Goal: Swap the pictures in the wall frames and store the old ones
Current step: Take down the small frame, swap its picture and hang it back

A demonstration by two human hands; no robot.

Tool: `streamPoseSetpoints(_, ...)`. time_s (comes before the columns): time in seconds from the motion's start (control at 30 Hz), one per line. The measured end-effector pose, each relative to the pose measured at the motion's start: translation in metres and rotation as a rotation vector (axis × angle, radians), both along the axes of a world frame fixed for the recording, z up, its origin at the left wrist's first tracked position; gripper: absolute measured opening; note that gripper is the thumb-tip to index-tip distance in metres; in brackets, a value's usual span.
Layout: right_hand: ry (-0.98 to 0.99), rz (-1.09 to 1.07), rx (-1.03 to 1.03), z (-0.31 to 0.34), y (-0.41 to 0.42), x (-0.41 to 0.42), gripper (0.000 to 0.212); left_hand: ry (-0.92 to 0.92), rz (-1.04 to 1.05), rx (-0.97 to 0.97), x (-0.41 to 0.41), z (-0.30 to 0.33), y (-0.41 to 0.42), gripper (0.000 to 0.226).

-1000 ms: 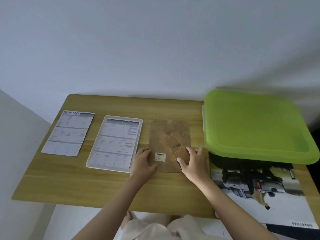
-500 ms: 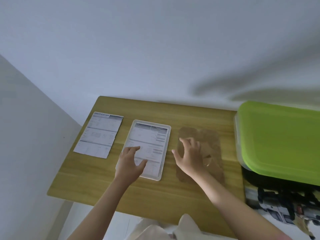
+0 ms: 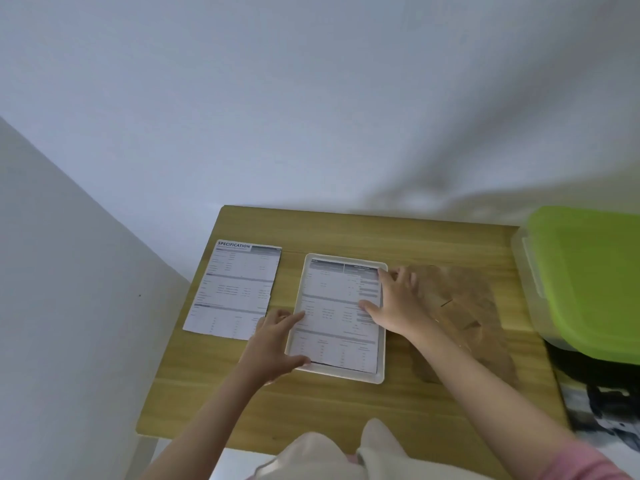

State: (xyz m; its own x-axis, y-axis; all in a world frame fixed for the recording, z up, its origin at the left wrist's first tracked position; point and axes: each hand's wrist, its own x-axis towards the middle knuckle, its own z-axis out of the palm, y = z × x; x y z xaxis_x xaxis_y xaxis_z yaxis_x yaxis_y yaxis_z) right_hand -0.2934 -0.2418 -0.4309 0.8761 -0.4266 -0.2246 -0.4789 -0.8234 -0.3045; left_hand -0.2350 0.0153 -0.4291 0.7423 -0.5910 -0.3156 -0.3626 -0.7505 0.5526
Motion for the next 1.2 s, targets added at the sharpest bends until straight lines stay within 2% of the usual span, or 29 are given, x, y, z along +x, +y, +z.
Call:
streamPoseSetpoints(0.13,-0.009,-0.032,0.004,-0.002,0.005,0.002,0.077,-0.036,-0.025,-0.016,0.001,-0.003,0.003,0.087)
streamPoseSetpoints(0.23,-0.069,-0.033,0.055,-0.002,0.007,0.001,0.067,-0.038,-0.033,-0.025,0.003,-0.006,0.005,0.087)
streamPoseSetpoints(0.33,-0.248,-0.073,0.104,-0.002,0.014,-0.007,0.061,-0.039,-0.031,-0.041,0.003,-0.007,0.006,0.087)
streamPoseSetpoints(0.43,-0.406,-0.119,0.286,0.004,0.026,-0.020,0.063,-0.045,-0.031,-0.046,0.002,-0.008,0.006,0.087)
streamPoseSetpoints(0.5,-0.429,-0.084,0.393,0.007,0.035,-0.031,0.052,-0.045,-0.029,-0.050,0.002,-0.009,0.008,0.086)
streamPoseSetpoints(0.57,-0.414,-0.070,0.414,0.008,0.043,-0.042,0.035,-0.043,-0.027,-0.055,0.003,-0.010,0.008,0.086)
streamPoseSetpoints(0.63,-0.404,-0.093,0.439,0.007,0.050,-0.049,0.026,-0.040,-0.030,-0.056,0.002,-0.011,0.008,0.087)
streamPoseSetpoints(0.73,-0.450,-0.159,0.519,0.009,0.055,-0.053,0.030,-0.026,-0.032,-0.068,0.002,-0.009,0.007,0.087)
streamPoseSetpoints(0.87,-0.528,-0.325,0.682,0.016,0.053,-0.048,0.032,0.028,0.008,-0.184,0.002,-0.003,0.005,0.084)
streamPoseSetpoints(0.93,-0.558,-0.369,0.749,0.016,0.049,-0.047,0.032,0.047,0.044,-0.256,0.002,0.001,0.002,0.077)
streamPoseSetpoints(1.07,-0.572,-0.376,0.788,0.020,0.043,-0.053,0.032,0.058,0.133,-0.387,-0.001,0.011,-0.004,0.045)
streamPoseSetpoints(1.2,-0.595,-0.379,0.783,0.024,0.034,-0.068,0.032,0.120,0.177,-0.481,-0.013,0.020,-0.016,0.044)
